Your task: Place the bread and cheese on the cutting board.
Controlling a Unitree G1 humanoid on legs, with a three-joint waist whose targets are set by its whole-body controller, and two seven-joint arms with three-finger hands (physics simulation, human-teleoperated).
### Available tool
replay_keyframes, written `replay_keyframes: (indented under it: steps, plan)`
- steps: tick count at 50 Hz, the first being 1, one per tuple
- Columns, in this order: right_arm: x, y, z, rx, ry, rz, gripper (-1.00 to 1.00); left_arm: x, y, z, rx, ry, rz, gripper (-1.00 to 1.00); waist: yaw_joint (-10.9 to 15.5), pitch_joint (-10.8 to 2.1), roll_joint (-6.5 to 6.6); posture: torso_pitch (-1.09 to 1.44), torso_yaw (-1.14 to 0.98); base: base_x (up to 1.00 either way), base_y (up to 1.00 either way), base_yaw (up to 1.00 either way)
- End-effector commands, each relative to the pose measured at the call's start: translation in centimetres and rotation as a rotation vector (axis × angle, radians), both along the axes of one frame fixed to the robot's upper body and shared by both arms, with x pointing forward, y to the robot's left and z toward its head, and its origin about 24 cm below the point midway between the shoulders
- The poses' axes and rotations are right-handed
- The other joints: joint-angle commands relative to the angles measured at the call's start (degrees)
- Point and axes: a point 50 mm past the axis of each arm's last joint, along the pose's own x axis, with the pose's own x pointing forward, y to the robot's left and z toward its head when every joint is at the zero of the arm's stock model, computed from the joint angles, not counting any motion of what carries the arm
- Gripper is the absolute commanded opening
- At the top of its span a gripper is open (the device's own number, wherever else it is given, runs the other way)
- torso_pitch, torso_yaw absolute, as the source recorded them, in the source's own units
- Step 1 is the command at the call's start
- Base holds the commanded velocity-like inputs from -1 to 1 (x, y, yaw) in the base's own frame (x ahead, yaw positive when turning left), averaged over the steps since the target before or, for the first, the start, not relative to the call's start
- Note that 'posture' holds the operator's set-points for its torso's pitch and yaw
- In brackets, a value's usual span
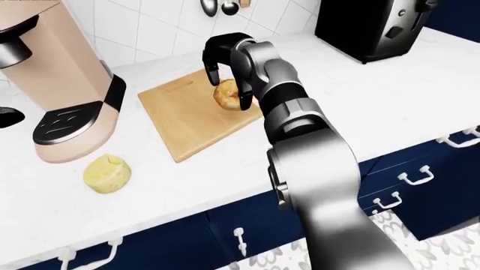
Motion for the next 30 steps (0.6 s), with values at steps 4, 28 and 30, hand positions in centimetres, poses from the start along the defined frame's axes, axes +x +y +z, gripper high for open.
replay_keyframes:
  steps: [4,28,30]
  plan:
    - [-0.4,0.5,2.6,0.034,-0.094,0.020,-1.00,-0.6,-0.1,1.3,0.034,-0.069,0.004,1.00,-0.05,-1.56,0.29,0.00,0.00,0.00,0.00,0.00]
    - [-0.1,0.4,1.3,0.050,-0.062,0.002,1.00,-0.7,0.0,1.2,0.031,-0.068,0.006,1.00,-0.02,-1.59,0.25,0.00,0.00,0.00,0.00,0.00]
    - [-0.1,0.3,1.3,0.048,-0.058,0.003,1.00,-0.8,0.1,1.2,0.031,-0.068,0.007,1.00,-0.04,-1.61,0.26,0.00,0.00,0.00,0.00,0.00]
